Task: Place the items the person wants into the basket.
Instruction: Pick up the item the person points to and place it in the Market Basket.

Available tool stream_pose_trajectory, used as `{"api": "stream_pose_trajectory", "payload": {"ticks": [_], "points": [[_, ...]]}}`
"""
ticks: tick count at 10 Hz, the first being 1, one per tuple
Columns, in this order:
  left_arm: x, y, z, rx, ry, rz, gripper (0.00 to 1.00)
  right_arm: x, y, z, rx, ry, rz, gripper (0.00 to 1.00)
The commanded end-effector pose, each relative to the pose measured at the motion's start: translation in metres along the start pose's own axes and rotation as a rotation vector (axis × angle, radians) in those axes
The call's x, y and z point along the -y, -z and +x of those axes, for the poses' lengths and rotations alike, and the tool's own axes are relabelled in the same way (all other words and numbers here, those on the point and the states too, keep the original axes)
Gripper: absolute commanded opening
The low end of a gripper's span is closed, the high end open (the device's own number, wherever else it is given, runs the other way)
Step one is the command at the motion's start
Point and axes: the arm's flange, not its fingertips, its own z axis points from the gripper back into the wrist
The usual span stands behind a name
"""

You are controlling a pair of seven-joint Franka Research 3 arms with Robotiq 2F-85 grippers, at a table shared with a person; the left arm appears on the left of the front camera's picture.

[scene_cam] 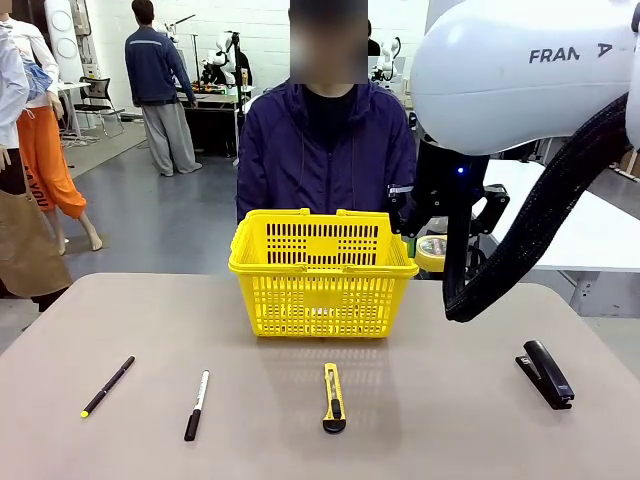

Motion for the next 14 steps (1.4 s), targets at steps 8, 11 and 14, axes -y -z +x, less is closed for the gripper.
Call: {"api": "stream_pose_trajectory", "payload": {"ticks": [8,11,14], "points": [[0.0,0.0,0.002,0.012,0.003,-0.007,1.0,0.002,-0.004,-0.008,0.014,-0.006,-0.003,0.02],[0.0,0.0,0.002,0.012,0.003,-0.007,1.0,-0.042,0.01,0.064,0.044,-0.137,0.022,0.63],[0.0,0.0,0.002,0.012,0.003,-0.007,1.0,-0.081,0.054,0.147,0.113,-0.207,0.05,0.63]]}}
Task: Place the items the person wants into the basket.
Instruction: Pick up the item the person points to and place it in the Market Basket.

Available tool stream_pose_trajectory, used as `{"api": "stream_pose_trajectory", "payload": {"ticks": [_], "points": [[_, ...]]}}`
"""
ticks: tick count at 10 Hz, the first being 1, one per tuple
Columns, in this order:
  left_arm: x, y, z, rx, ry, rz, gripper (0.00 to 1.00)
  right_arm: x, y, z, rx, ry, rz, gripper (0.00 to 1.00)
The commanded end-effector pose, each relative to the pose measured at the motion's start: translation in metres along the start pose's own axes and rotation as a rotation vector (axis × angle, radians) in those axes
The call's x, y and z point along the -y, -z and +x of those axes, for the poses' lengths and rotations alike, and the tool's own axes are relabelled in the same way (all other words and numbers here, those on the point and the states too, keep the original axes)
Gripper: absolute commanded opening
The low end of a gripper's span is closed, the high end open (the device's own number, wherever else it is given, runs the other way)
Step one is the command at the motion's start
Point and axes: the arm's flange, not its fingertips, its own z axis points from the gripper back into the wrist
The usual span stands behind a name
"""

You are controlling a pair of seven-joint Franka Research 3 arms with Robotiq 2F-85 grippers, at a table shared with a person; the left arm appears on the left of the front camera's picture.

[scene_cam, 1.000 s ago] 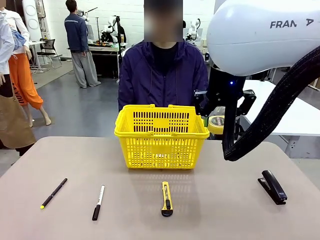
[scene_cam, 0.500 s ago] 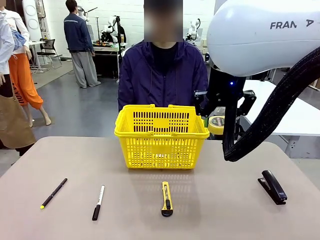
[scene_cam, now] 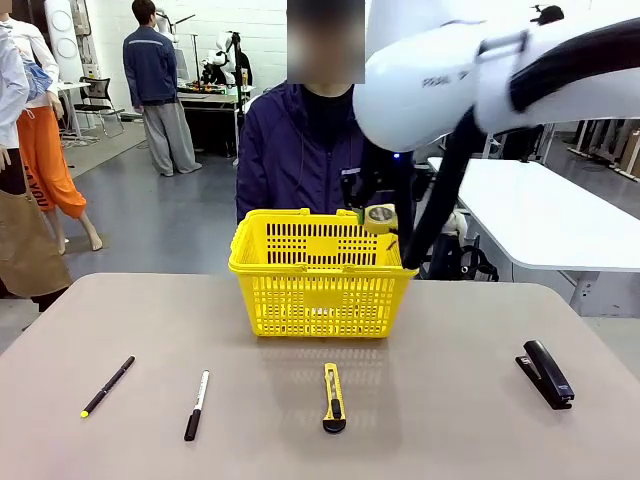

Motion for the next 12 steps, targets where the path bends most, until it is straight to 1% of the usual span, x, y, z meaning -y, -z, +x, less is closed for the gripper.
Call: {"api": "stream_pose_trajectory", "payload": {"ticks": [1,3,5,6,7,8,12], "points": [[0.0,0.0,0.002,0.012,0.002,-0.007,1.0,-0.012,0.021,0.047,0.024,-0.045,0.008,0.63],[0.0,0.0,0.002,0.012,0.002,-0.007,1.0,-0.013,0.048,0.065,-0.022,-0.055,0.041,0.63],[0.0,0.0,0.002,0.012,0.002,-0.007,1.0,-0.016,0.065,0.071,-0.065,-0.071,0.087,0.63],[0.0,0.0,0.002,0.012,0.002,-0.007,1.0,-0.018,0.07,0.07,-0.076,-0.073,0.084,0.63],[0.0,0.0,0.002,0.012,0.002,-0.007,1.0,-0.019,0.068,0.069,-0.079,-0.04,0.085,0.63],[0.0,0.0,0.002,0.012,0.002,-0.007,1.0,-0.019,0.074,0.067,-0.049,-0.062,0.069,0.63],[0.0,0.0,0.002,0.012,0.002,-0.007,1.0,-0.019,0.074,0.067,-0.049,-0.062,0.069,0.63]]}}
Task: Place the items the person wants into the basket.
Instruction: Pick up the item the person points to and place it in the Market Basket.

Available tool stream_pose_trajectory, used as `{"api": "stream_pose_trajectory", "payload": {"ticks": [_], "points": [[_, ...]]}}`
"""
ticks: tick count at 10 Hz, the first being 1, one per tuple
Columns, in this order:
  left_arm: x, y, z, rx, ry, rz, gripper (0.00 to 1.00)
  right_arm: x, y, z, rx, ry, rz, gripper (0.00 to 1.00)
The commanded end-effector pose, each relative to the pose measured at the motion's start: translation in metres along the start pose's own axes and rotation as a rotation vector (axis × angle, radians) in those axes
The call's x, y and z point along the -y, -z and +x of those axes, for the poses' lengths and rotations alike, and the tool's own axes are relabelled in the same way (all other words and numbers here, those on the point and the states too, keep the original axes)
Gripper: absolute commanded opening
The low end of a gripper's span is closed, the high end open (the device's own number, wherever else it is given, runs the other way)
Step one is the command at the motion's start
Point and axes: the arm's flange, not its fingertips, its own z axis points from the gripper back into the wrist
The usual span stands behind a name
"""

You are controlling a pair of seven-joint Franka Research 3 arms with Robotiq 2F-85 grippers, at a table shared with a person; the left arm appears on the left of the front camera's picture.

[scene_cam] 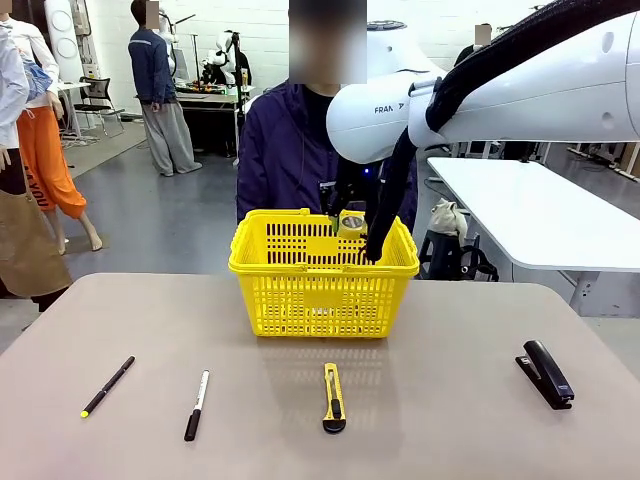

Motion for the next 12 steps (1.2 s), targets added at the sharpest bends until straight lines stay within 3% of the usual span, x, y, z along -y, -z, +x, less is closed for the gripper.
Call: {"api": "stream_pose_trajectory", "payload": {"ticks": [1,3,7,12], "points": [[0.0,0.0,0.002,0.012,0.003,-0.007,1.0,0.002,-0.001,0.0,0.009,-0.007,-0.003,0.63],[0.0,0.0,0.002,0.012,0.003,-0.007,1.0,0.0,0.0,0.0,0.0,0.0,0.0,0.63],[0.0,0.0,0.002,0.012,0.003,-0.007,1.0,0.006,0.054,0.032,-0.006,-0.009,0.008,0.63],[0.0,0.0,0.002,0.012,0.003,-0.007,1.0,0.0,0.128,0.035,-0.177,-0.069,-0.007,0.63]]}}
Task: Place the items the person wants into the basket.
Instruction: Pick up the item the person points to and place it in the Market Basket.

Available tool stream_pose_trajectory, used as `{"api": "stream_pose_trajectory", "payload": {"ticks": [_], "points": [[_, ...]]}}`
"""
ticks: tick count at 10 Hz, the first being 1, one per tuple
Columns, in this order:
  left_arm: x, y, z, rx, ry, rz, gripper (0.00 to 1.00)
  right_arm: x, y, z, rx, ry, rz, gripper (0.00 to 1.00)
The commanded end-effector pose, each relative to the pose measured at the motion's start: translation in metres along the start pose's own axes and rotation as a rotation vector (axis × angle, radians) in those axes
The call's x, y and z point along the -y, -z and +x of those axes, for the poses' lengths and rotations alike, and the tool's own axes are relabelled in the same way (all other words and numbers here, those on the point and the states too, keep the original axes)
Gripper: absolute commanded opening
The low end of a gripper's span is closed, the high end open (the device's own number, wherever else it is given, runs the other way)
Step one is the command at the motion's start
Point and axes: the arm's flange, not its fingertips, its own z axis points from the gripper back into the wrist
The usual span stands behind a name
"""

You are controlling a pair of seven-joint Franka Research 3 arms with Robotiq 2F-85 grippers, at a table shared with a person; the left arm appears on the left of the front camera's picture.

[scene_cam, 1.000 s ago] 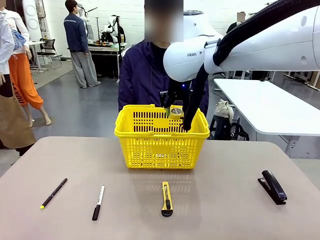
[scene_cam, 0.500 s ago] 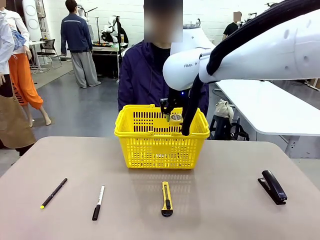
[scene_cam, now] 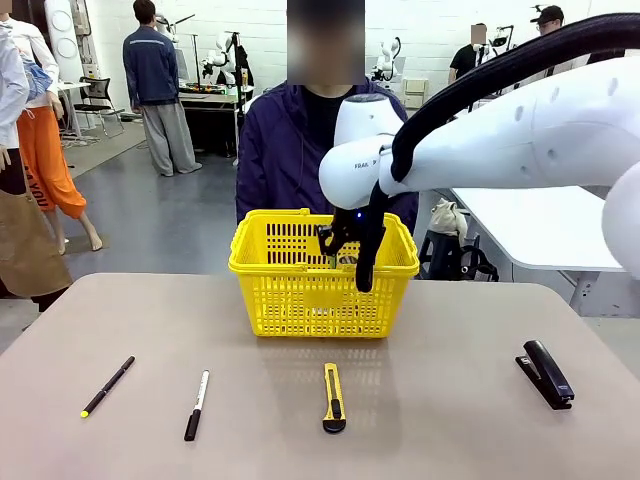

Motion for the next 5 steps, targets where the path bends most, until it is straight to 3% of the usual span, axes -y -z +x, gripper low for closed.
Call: {"api": "stream_pose_trajectory", "payload": {"ticks": [1,5], "points": [[0.0,0.0,0.002,0.012,0.003,-0.007,1.0,-0.005,0.006,0.011,-0.059,-0.032,-0.009,0.63],[0.0,0.0,0.002,0.012,0.003,-0.007,1.0,-0.012,0.039,0.011,-0.108,-0.066,-0.033,0.63]]}}
